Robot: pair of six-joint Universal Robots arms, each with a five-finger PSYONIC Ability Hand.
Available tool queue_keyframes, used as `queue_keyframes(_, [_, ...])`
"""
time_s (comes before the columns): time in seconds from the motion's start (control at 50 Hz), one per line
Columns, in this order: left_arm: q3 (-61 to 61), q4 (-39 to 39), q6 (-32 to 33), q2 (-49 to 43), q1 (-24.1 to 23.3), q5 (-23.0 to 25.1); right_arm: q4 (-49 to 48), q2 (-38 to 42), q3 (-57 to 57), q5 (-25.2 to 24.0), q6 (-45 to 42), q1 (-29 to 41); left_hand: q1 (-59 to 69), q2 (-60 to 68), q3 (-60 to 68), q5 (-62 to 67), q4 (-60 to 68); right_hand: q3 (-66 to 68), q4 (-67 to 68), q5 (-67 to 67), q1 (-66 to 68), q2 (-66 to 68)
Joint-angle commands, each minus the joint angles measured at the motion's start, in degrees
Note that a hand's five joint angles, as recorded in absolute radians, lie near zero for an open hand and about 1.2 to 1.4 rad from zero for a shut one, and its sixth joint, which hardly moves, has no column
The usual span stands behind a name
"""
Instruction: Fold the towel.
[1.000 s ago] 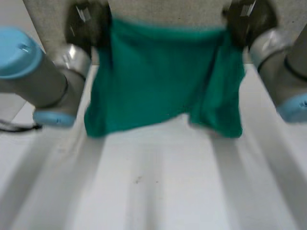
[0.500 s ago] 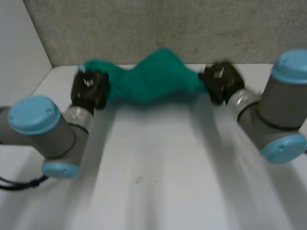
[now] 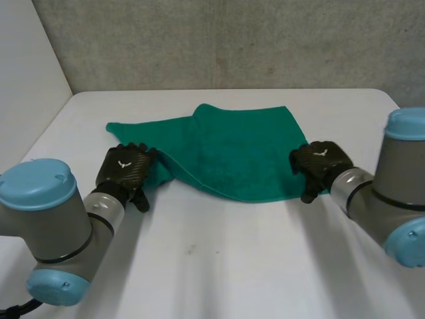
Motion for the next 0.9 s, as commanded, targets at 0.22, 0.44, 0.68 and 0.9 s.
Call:
queue_keyframes(0.22, [0.15, -1.05, -0.54, 0.01, 1.11, -0.01, 0.62, 10.67, -8.55, -8.83, -12.82, -8.67, -1.55, -0.88, -0.95, -0.25, -0.67, -13.03, -12.98, -13.58, -8.06, -13.19])
queue_keyframes(0.44, [0.07, -1.14, -0.54, 0.01, 1.11, -0.1, 1.41, 18.5, -16.46, -9.09, -15.2, -8.58, -1.55, -0.88, -0.95, -0.25, -0.67, -11.01, -10.97, -11.56, -6.04, -11.17])
queue_keyframes(0.68, [-0.02, -1.22, -0.63, 0.01, 1.03, -0.19, 1.41, 21.66, -20.59, -9.27, -15.11, -8.49, -1.38, -0.71, -0.78, -0.08, -0.5, -4.95, -4.91, -5.5, 0.02, -5.11])
queue_keyframes(0.9, [-0.02, -1.4, -0.63, 0.01, 1.11, -0.19, 1.41, 23.51, -22.44, -9.18, -15.11, -8.4, -1.38, -0.71, -0.78, -0.08, -0.5, -4.95, -4.91, -5.5, 0.02, -5.11])
